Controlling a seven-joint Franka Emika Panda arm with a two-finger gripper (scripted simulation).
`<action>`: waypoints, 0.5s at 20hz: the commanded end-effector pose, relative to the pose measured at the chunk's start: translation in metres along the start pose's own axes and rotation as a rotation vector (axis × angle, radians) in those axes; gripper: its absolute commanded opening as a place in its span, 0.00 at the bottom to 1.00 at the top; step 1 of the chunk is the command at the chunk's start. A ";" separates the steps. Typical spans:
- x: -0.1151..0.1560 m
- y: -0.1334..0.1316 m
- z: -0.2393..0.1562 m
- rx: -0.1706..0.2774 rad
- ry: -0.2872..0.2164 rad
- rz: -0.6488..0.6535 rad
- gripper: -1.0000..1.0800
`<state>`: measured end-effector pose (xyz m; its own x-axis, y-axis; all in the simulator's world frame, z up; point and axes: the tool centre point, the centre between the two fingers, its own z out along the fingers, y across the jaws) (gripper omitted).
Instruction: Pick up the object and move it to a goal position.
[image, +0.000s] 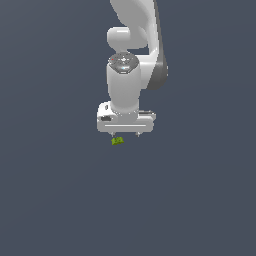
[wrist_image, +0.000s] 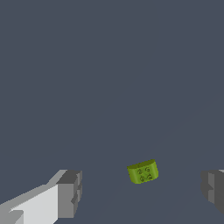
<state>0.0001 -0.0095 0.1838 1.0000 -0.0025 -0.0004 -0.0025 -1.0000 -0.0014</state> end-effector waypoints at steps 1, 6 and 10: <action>-0.001 0.000 0.002 0.001 0.000 0.012 0.96; -0.004 0.001 0.008 0.004 -0.001 0.070 0.96; -0.007 0.003 0.016 0.008 -0.002 0.144 0.96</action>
<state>-0.0056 -0.0118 0.1707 0.9931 -0.1174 -0.0027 -0.1175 -0.9930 -0.0077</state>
